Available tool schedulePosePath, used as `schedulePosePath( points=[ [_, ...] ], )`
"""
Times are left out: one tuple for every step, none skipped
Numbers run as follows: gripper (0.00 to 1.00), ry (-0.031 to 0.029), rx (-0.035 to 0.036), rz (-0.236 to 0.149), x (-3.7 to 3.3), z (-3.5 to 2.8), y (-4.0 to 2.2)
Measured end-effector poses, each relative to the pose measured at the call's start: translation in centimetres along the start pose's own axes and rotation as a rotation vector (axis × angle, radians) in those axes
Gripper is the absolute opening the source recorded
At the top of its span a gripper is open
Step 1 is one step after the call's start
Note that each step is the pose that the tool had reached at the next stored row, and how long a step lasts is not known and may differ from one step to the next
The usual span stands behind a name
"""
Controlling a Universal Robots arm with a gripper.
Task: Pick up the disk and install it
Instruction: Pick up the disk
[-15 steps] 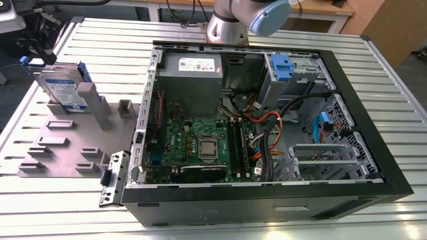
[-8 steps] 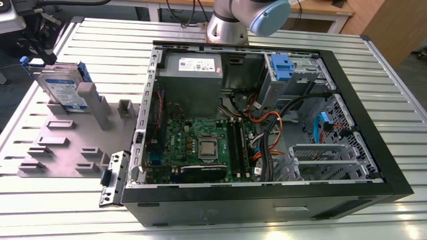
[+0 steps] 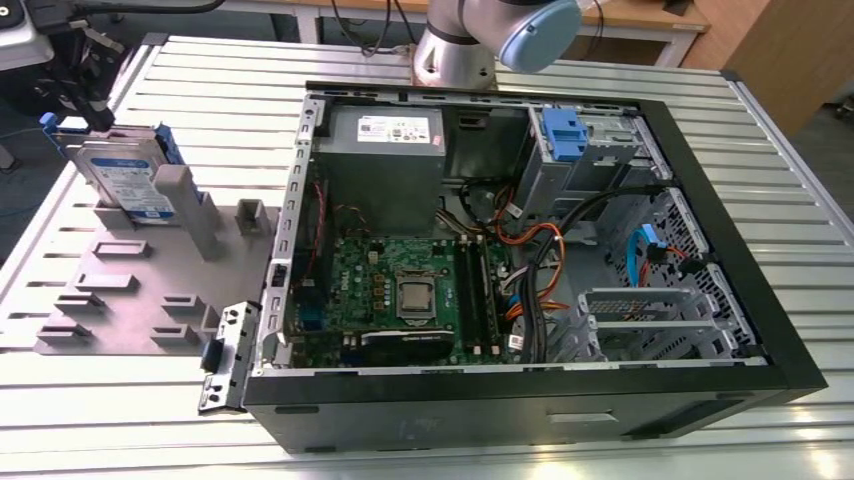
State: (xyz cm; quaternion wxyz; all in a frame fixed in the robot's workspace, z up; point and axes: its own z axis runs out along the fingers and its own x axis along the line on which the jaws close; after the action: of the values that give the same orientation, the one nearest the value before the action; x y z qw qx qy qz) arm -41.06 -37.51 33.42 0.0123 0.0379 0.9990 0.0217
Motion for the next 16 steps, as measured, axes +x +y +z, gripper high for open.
schedulePosePath(
  points=[
    [0.11, 0.0, 0.0, 0.0, 0.0, -0.05, 0.0],
    [0.11, 0.0001, 0.0001, 0.0, -0.01, -0.11, 0.0],
    [0.11, 0.0001, 0.0001, 0.0, -0.01, -0.18, 0.01],
    [0.11, 0.0001, 0.0001, 0.0, -0.01, -0.24, 0.01],
    [0.11, 0.0001, 0.0001, 0.0, -0.01, -0.31, 0.01],
    [0.11, 0.0, 0.0, 0.0, -0.01, -0.35, 0.01],
    [0.11, -0.0001, 0.0, 0.0, -0.01, -0.37, 0.02],
    [0.11, -0.0002, -0.0001, 0.0, -0.01, -0.37, 0.01],
    [0.11, 0.0001, 0.0001, 0.0, -0.01, -0.47, 0.02],
    [0.11, 0.0001, 0.0001, 0.0, -0.01, -0.55, 0.03],
    [0.11, 0.0, 0.0001, 0.0, -0.01, -0.55, 0.03],
    [0.11, 0.0001, 0.0, 0.0, -0.02, -0.55, 0.02],
    [0.11, 0.0, 0.0, 0.0, -0.02, -0.55, 0.02],
    [0.11, 0.0001, 0.0001, 0.0, -0.01, -0.56, 0.03],
    [0.11, 0.0001, 0.0001, 0.0, -0.01, -0.56, 0.02],
    [0.11, 0.0001, 0.0001, 0.0, -0.01, -0.56, 0.03]
  ],
)
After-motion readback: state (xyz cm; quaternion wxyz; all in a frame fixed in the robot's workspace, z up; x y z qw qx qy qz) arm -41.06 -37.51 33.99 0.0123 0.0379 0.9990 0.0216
